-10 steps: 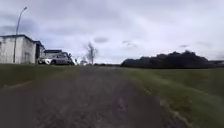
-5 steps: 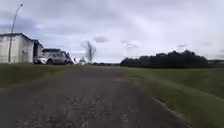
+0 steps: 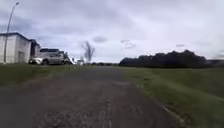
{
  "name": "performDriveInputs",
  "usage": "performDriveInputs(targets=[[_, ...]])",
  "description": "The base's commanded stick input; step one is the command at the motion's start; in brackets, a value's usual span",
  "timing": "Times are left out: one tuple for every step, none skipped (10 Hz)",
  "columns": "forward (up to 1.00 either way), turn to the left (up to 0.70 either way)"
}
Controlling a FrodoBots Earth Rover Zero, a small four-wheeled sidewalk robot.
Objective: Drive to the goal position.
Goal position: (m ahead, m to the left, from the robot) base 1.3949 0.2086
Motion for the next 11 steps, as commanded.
performDriveInputs(targets=[[1.0, 0.0], [1.0, 0.0], [1.0, 0.0], [1.0, 0.0], [1.0, 0.0], [1.0, 0.0], [1.0, 0.0], [1.0, 0.0], [1.0, 0.0], [1.0, 0.0], [1.0, 0.0]])
